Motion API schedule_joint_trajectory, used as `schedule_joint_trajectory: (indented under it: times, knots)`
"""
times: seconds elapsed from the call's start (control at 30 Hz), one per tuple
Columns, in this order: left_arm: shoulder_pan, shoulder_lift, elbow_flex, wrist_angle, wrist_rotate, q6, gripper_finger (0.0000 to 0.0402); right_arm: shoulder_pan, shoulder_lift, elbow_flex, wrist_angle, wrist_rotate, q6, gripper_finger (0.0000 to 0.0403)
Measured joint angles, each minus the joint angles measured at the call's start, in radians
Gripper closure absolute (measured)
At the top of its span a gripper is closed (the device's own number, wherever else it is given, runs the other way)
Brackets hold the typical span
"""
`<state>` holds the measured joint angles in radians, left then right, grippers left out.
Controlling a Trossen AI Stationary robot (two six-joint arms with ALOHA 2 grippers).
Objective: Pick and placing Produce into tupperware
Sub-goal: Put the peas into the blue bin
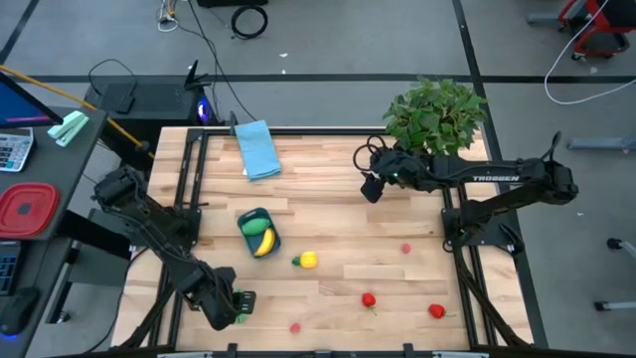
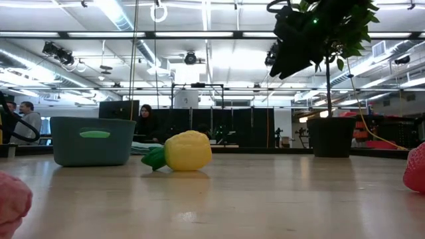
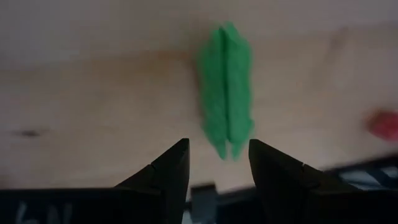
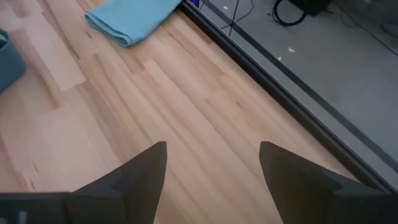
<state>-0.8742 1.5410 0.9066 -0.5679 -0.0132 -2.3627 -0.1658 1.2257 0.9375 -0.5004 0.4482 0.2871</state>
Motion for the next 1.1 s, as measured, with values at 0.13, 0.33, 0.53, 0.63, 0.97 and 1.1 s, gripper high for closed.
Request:
schedule_joint_trajectory:
  times: [0.13, 0.33, 0.53, 0.63, 0.97, 1.1]
  knots:
    - [0.001, 0.000, 0.000, -0.047, -0.005, 0.010, 0.0230, 0.000, 0.000, 0.000, 0.001, 0.000, 0.001, 0.0136]
    - [0.002, 0.000, 0.000, -0.053, -0.019, 0.014, 0.0230, 0.000, 0.000, 0.000, 0.001, 0.000, 0.007, 0.0136]
    - [0.019, 0.044, 0.000, -0.018, -0.021, 0.032, 0.0230, 0.000, 0.000, 0.000, 0.001, 0.000, 0.008, 0.0136]
    - [0.029, 0.075, 0.000, 0.029, -0.024, 0.060, 0.0230, 0.000, 0.000, 0.000, 0.001, 0.000, 0.008, 0.0136]
    - [0.052, 0.090, 0.000, 0.054, -0.029, 0.097, 0.0230, 0.000, 0.000, 0.000, 0.000, 0.000, 0.009, 0.0136]
    - [0.060, 0.117, 0.000, 0.065, -0.025, 0.097, 0.0230, 0.000, 0.000, 0.000, 0.000, 0.000, 0.009, 0.0136]
